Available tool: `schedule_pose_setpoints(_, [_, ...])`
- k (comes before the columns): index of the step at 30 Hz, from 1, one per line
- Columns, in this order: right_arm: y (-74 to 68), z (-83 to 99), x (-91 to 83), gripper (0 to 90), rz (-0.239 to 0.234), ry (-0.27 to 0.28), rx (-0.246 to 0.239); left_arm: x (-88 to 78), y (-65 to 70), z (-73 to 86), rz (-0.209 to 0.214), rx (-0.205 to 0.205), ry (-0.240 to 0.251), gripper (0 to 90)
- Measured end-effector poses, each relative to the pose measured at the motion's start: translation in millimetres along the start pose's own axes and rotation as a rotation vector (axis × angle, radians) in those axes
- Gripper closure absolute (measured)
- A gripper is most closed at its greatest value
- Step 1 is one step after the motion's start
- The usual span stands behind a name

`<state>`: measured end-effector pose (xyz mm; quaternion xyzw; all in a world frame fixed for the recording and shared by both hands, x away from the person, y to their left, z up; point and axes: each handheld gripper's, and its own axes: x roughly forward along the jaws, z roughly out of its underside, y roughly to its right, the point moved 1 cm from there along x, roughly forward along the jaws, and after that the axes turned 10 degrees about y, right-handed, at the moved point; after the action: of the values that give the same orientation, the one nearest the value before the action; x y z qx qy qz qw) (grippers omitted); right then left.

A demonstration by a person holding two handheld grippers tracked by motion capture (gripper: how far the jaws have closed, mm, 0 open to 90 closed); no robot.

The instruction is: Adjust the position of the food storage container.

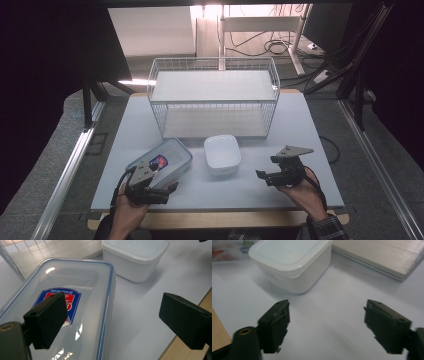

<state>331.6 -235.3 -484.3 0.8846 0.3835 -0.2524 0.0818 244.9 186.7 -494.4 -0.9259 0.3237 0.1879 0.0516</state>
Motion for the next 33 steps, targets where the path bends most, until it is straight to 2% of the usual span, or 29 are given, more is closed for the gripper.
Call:
schedule_pose_setpoints(4, [-5.0,-10.9,5.1,36.4,-0.040,-0.018,-0.024,0.2,1.0,-0.6,0.013,-0.007,-0.009,8.1])
schedule_pose_setpoints(5, [-7.5,-16.7,7.8,42.9,-0.061,-0.022,-0.038,0.6,1.7,-0.6,0.017,-0.005,-0.012,8.2])
schedule_pose_setpoints(6, [-7.5,-16.7,7.8,42.9,-0.061,-0.022,-0.038,0.6,1.7,-0.6,0.017,-0.005,-0.012,8.2])
schedule_pose_setpoints(7, [-9.3,-23.3,11.8,49.2,-0.091,-0.034,-0.036,0.9,2.1,-0.7,0.019,-0.006,-0.008,8.2])
schedule_pose_setpoints(8, [-9.3,-23.3,11.8,49.2,-0.091,-0.034,-0.036,0.9,2.1,-0.7,0.019,-0.006,-0.008,8.2])
schedule_pose_setpoints(14, [-11.9,-38.9,30.3,63.0,-0.128,-0.056,-0.060,1.1,1.4,0.2,-0.006,0.006,-0.014,8.5])
schedule_pose_setpoints(16, [-17.0,-45.8,39.3,71.4,-0.129,-0.068,-0.112,1.8,1.1,1.0,-0.014,0.013,-0.023,8.5])
schedule_pose_setpoints(21, [-25.2,-59.5,56.4,87.2,-0.165,-0.048,-0.165,1.0,1.1,0.6,-0.016,0.010,-0.012,8.5])
schedule_pose_setpoints(24, [-27.7,-67.5,69.0,89.5,-0.178,-0.037,-0.169,0.2,0.5,0.4,-0.016,0.003,-0.003,8.6])
schedule_pose_setpoints(29, [-34.1,-84.5,98.4,89.6,-0.203,-0.028,-0.146,0.4,-0.1,1.1,-0.015,0.010,-0.011,8.7])
schedule_pose_setpoints(31, [-38.1,-89.9,110.5,89.5,-0.222,-0.027,-0.153,0.7,0.4,1.3,-0.014,0.015,-0.015,8.7])
schedule_pose_setpoints(33, [-43.0,-93.8,120.5,89.5,-0.228,-0.030,-0.183,0.9,0.7,1.4,-0.017,0.022,-0.019,8.7])
